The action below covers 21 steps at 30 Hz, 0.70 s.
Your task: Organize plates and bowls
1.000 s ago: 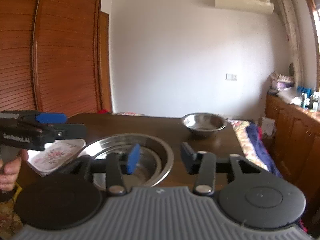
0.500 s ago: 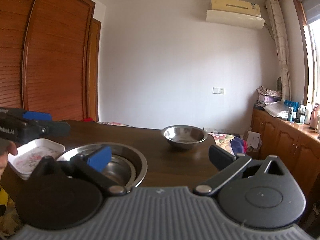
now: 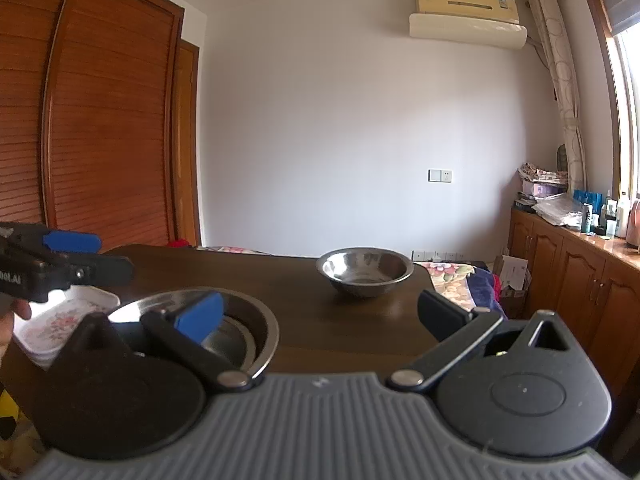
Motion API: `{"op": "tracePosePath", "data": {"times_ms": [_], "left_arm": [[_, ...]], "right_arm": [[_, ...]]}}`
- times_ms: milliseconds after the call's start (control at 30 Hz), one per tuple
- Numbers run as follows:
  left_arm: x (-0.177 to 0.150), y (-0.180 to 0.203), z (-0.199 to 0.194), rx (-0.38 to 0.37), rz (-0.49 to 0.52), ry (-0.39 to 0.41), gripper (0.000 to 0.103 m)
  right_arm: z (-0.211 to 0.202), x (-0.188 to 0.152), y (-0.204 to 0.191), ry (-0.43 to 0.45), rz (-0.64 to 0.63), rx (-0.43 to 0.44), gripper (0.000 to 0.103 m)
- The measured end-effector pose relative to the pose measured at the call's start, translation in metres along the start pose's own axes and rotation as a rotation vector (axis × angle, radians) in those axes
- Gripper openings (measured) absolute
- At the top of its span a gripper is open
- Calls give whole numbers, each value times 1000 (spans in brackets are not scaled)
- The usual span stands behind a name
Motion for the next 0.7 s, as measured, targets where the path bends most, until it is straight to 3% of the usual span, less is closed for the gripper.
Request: {"op": "tracePosePath", "data": {"times_ms": [700], "left_arm": [[76, 0, 83, -27, 98, -40, 103]], "right_arm": [[65, 36, 47, -43, -43, 11, 100]]}}
Point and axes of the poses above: each gripper's, at about its wrist camera, not at the fingertips, and z roughly the way its jaws point, y to its right, x to its top, the point moved 9 cm from there along z, roughly the way its jaws point, and after that the axes turned 3 degrees about x, right-handed, at the moved point
